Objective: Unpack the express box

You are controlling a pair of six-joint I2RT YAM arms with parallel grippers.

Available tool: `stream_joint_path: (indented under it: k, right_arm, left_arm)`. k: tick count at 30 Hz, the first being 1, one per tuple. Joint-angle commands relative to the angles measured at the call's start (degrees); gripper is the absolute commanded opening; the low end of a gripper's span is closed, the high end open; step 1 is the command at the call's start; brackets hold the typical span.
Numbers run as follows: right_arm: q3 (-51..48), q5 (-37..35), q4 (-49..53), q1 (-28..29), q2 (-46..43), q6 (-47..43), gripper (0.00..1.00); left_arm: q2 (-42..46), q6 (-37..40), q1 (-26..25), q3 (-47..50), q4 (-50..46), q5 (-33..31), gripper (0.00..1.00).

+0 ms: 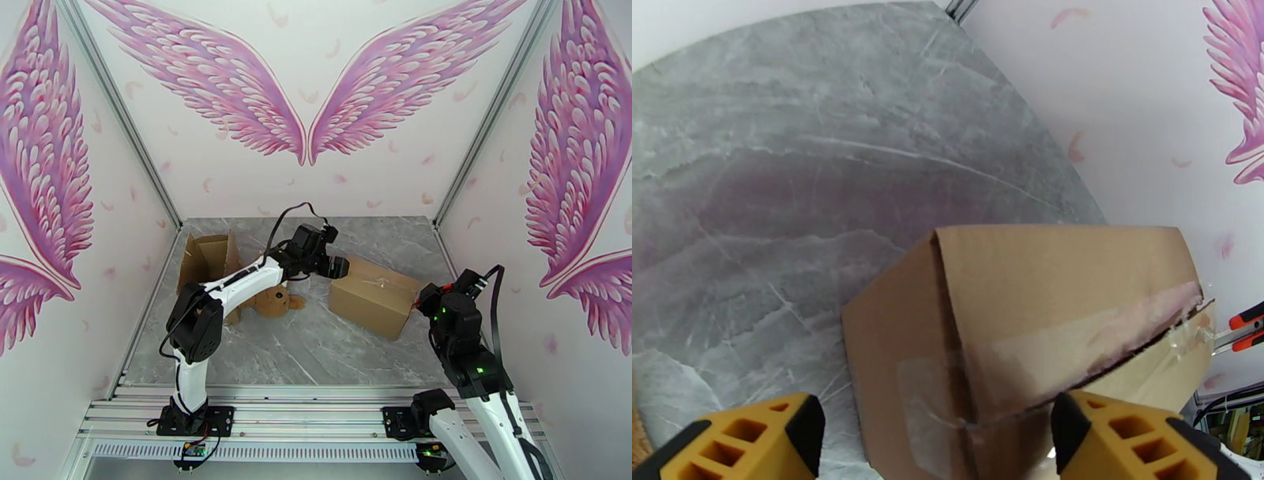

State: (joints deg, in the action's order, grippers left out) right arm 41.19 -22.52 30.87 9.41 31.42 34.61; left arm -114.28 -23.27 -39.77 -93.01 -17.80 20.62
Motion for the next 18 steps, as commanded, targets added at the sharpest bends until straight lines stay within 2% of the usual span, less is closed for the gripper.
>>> stream_joint_path:
  k: [1,9,18]
  right_arm:
    - [-0.4,0.8,0.0,-1.3,-1.4,-4.5,0.0]
    - [-2.0,3.1,-1.1,-5.3,-2.3,-8.9,0.0]
    - [-3.9,8.0,-8.9,-7.2,-6.7,-9.1,0.0]
  left_arm:
    - [-1.3,-2.6,0.3,1.6,1.4,0.6,0.8]
    - [-2.6,-4.3,0.7,3.6,0.8,-0.7,0.77]
    - [-2.0,-4.1,0.6,6.3,1.2,-2.8,0.76]
